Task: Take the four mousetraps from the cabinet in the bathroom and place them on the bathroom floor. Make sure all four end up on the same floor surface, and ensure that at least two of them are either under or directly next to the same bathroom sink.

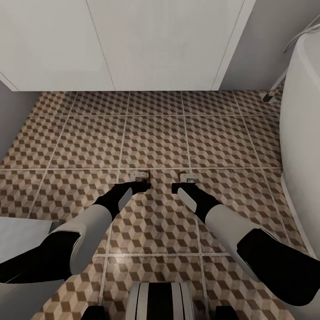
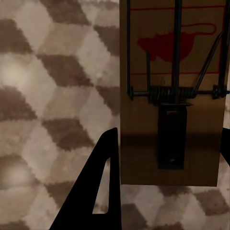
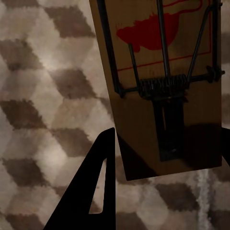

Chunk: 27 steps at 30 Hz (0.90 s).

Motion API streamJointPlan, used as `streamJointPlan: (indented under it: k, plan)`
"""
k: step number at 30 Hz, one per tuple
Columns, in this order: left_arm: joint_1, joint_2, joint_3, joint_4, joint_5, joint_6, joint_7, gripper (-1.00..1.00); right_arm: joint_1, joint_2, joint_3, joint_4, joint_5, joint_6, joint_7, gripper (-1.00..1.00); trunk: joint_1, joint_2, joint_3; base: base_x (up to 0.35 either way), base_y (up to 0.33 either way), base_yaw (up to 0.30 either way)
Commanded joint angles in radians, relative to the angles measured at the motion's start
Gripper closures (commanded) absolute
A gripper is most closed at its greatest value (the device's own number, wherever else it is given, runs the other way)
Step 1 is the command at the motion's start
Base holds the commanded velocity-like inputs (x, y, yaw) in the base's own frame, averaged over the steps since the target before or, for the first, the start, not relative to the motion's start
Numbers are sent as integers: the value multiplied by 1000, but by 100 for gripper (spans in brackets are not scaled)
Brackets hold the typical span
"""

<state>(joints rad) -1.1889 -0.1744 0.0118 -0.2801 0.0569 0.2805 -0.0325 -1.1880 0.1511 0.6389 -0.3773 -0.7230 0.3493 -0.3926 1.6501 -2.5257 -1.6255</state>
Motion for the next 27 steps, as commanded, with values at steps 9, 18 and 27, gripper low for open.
streamJointPlan:
  k: [9, 18, 27]
  plan:
    - [0, 0, 0, -2, 4, 6, 2, 100, -1, -1, 8, -2, -9, 3, -8, 100, 0, 0, -1, 0, 0, 0]
    - [0, 0, 0, -2, 4, 5, 3, 100, -1, -1, 8, -2, -9, 3, -8, 100, 0, 0, -1, 0, 0, 0]
    - [0, 0, 0, -2, 4, 5, 3, 100, -1, -1, 8, -2, -9, 2, -8, 100, 0, 0, -1, 0, 0, 0]
